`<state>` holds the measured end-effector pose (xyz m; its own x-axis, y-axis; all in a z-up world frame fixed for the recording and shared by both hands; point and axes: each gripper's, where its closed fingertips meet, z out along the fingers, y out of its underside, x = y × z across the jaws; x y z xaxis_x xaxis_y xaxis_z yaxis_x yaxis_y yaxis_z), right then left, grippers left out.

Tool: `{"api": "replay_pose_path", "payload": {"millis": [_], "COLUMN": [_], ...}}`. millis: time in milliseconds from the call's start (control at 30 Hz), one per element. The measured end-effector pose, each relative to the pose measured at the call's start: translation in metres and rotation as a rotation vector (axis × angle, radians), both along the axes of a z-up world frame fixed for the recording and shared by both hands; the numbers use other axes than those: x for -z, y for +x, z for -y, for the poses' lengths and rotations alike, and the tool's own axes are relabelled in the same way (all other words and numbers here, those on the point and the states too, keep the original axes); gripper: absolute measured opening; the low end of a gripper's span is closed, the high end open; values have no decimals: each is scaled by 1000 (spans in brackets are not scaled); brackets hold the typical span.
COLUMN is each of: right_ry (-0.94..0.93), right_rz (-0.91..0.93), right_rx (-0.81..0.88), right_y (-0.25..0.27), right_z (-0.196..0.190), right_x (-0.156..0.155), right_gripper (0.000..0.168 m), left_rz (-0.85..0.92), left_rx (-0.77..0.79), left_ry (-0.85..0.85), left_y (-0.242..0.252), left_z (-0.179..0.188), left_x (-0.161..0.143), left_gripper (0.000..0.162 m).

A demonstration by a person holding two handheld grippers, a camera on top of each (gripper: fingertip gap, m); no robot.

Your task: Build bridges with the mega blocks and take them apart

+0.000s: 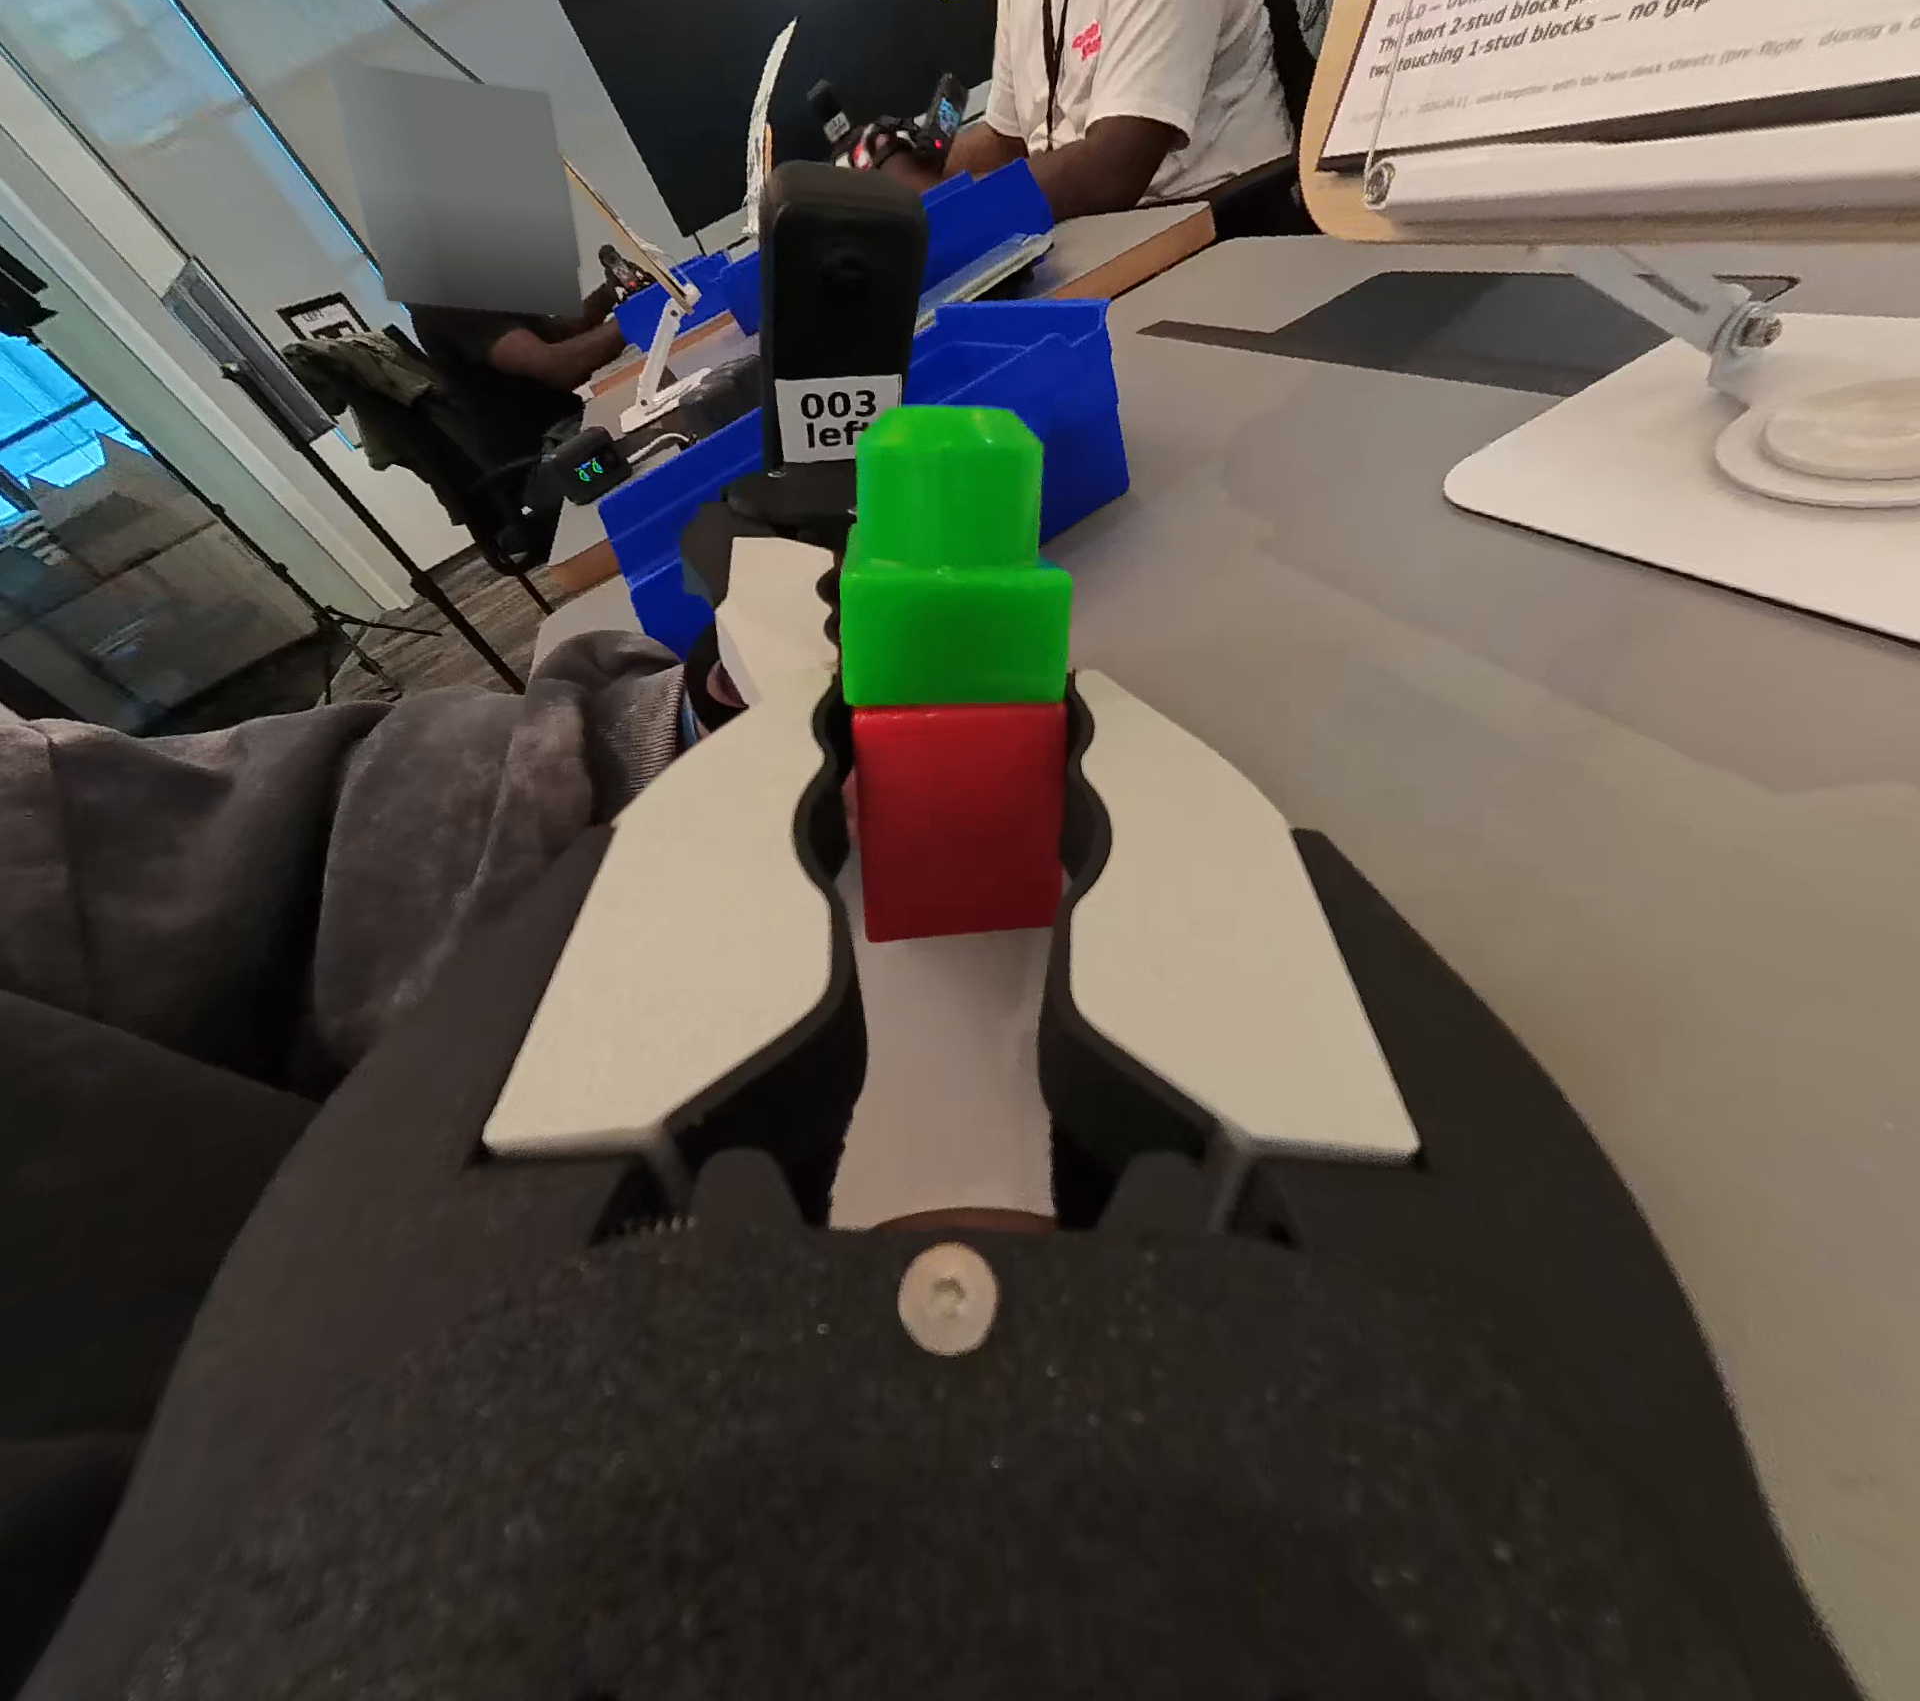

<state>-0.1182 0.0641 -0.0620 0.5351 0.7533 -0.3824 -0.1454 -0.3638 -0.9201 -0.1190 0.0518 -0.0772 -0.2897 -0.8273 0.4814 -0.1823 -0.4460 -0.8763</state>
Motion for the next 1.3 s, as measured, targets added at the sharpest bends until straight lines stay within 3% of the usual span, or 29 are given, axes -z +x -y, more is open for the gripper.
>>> {"api": "replay_pose_path", "payload": {"millis": [233, 400, 533, 600, 667, 967, 1100, 1300], "right_ry": [-79, -142, -179, -187, -214, -304, -315, -207], "right_rz": [-1, -60, 212, 267, 258, 110, 137, 254], "right_rx": [-47, -39, -60, -85, -121, -140, -178, -109], "right_y": [0, 22, 28, 21, 12, 6, 5, 31], "right_z": [1, 2, 11, 15, 17, 15, 19, 17], "right_x": [6, -12, 13, 26, 36, 36, 42, 23], "right_gripper": [38, 55, 64, 59, 37, 37, 38, 67], "left_rz": [-25, -55, -53, -58, -65, -60, -80, -183], "left_rx": [-5, -34, -26, -16, 0, -43, -16, 33], "left_ry": [25, 69, 35, 36, 45, 97, 108, 173], "left_y": [0, 1, 1, 2, 4, 1, 1, 5], "left_z": [-1, -7, -8, -5, -1, -6, -3, 8], "left_x": [4, 12, 11, 12, 14, 13, 17, 37], "left_gripper": [36, 36, 36, 36, 36, 36, 36, 36]}}
